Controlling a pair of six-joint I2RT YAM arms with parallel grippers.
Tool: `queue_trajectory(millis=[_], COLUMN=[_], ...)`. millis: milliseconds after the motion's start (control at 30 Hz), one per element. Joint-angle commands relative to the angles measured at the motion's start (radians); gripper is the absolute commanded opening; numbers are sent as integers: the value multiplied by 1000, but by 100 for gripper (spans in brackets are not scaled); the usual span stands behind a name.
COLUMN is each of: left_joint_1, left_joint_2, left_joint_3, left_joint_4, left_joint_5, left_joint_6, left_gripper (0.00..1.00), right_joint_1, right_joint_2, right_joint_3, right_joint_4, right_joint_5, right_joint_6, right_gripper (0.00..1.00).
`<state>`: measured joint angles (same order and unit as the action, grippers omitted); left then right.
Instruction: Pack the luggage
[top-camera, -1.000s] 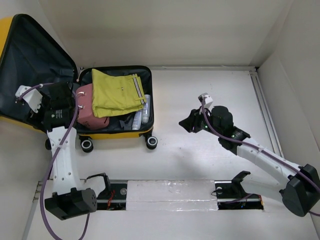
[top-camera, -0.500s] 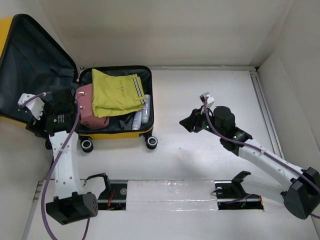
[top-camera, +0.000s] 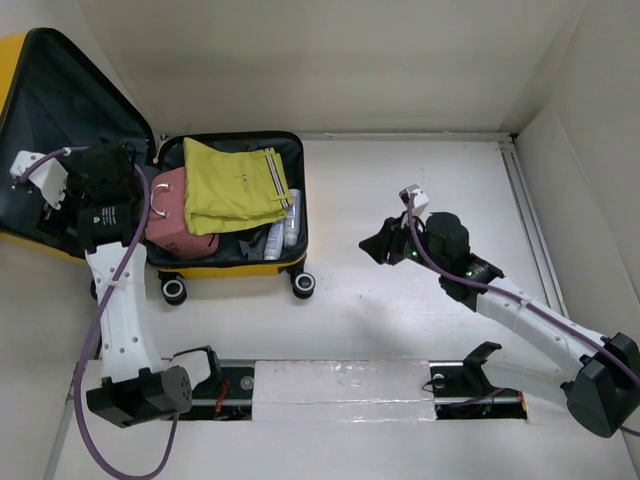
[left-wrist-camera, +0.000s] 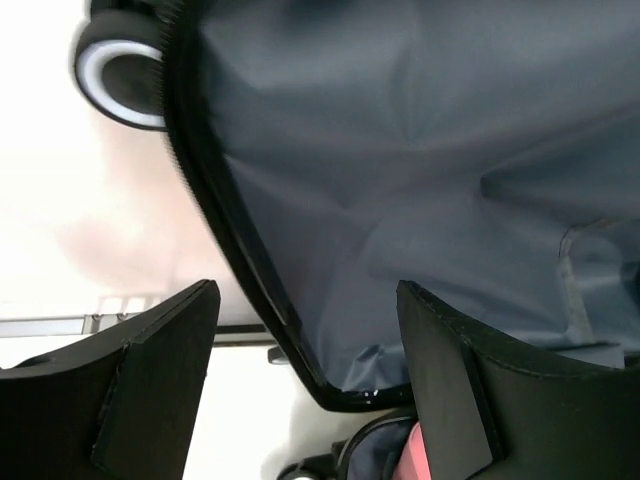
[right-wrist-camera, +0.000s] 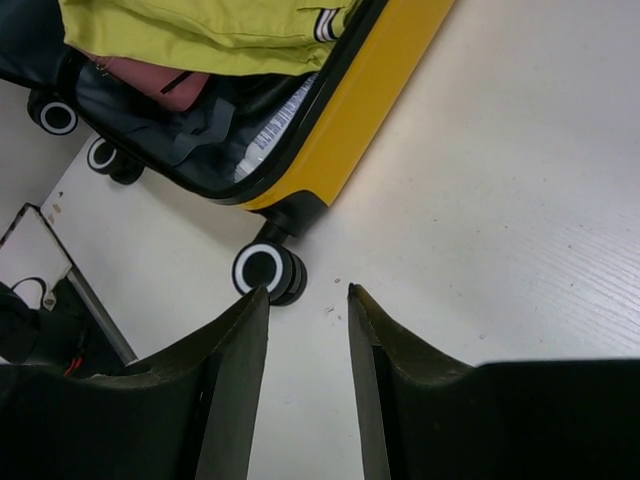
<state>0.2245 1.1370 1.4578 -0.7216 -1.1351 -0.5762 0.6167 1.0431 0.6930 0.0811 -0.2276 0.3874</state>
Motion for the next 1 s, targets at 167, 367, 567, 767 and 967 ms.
queue_trajectory(millis=[167, 367, 567, 767, 967], left_joint_1=[3, -546, -617, -617, -754], left_joint_2=[113, 273, 42, -198, 429], left_joint_3=[235, 941, 521, 219, 1134], left_joint_4=[-67, 123, 264, 669, 451], left_joint_5=[251, -24, -287, -243, -112], left_joint_6=[-90, 301, 399, 694, 702], left_gripper=[64, 64, 73, 77, 82], right_joint_1=[8, 17, 17, 28, 49], right_joint_2=[23, 48, 57, 25, 81], right_joint_3=[49, 59, 68, 57, 77], right_joint_4=[26, 26, 26, 17, 31], right_joint_5=[24, -13, -16, -16, -46], right_joint_6=[-18, -18, -18, -18, -18], right_gripper=[43, 43, 43, 45, 45])
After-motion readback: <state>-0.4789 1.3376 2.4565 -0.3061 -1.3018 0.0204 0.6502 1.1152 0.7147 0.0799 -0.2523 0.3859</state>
